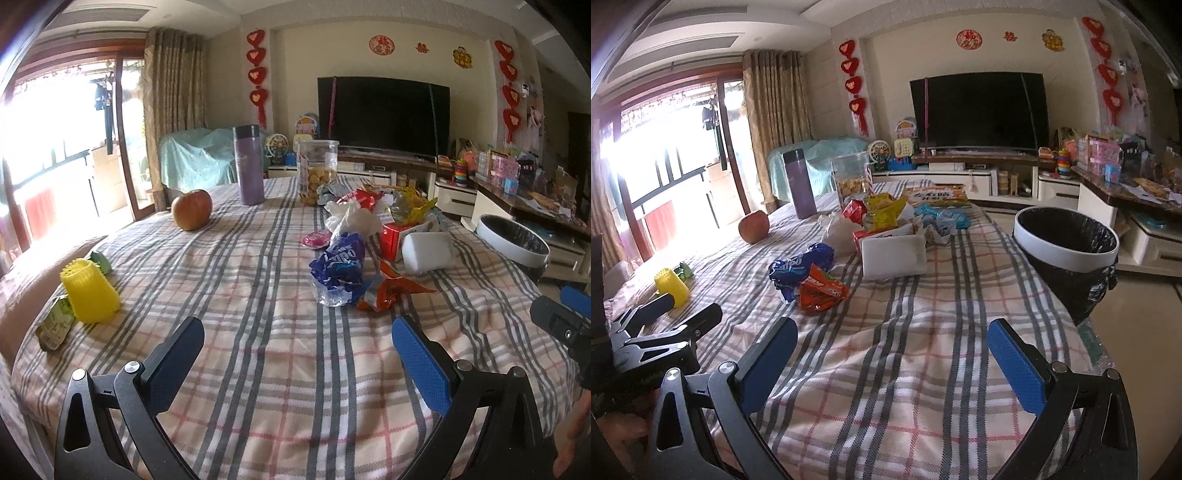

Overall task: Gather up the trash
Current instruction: 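Grasp the blue snack bag with the left tool while the right tool grasps the orange wrapper, then carry both wrappers over the trash bin and open both tools to drop them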

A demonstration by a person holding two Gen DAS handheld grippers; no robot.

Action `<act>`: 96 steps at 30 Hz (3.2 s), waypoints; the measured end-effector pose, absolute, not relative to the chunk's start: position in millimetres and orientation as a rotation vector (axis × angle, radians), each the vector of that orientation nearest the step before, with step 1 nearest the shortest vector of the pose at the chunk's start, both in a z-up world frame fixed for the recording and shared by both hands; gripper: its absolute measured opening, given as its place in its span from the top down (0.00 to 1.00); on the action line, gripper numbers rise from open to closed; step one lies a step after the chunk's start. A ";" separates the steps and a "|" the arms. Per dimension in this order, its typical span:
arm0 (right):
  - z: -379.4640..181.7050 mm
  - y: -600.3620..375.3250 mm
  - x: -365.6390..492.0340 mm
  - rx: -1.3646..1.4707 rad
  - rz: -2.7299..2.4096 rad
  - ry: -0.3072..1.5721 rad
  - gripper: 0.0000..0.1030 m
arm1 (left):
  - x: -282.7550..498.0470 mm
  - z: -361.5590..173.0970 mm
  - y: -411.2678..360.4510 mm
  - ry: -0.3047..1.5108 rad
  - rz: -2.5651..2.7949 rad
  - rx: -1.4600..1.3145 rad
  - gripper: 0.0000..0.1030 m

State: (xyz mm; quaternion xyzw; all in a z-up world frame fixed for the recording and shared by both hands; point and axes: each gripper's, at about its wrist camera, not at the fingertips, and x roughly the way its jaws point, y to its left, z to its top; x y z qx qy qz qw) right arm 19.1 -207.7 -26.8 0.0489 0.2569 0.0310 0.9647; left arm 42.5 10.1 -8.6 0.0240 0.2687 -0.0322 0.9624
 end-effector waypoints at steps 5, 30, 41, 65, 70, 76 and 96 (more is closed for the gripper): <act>-27.9 -208.0 31.5 0.109 0.087 0.544 0.00 | 69.4 -11.2 14.1 0.583 -0.101 0.048 0.04; -51.5 -188.3 108.5 0.206 0.228 0.734 0.14 | 170.1 -25.6 54.5 0.743 -0.316 -0.088 0.74; -82.4 -151.5 164.3 0.167 0.316 0.873 0.46 | 124.4 -23.4 68.0 0.744 -0.274 -0.140 0.74; -43.1 -300.0 84.3 0.328 0.111 0.759 0.66 | 121.3 5.5 -46.9 0.731 -0.557 -0.037 0.75; -33.6 -337.3 77.3 0.352 0.037 0.733 0.66 | 136.2 8.4 -77.8 0.735 -0.601 -0.007 0.75; -22.4 -373.5 75.2 0.351 -0.037 0.707 0.66 | 158.8 8.0 -118.1 0.759 -0.622 0.035 0.75; 2.1 -459.2 114.2 0.341 -0.149 0.706 0.65 | 221.4 22.3 -227.6 0.756 -0.633 0.166 0.75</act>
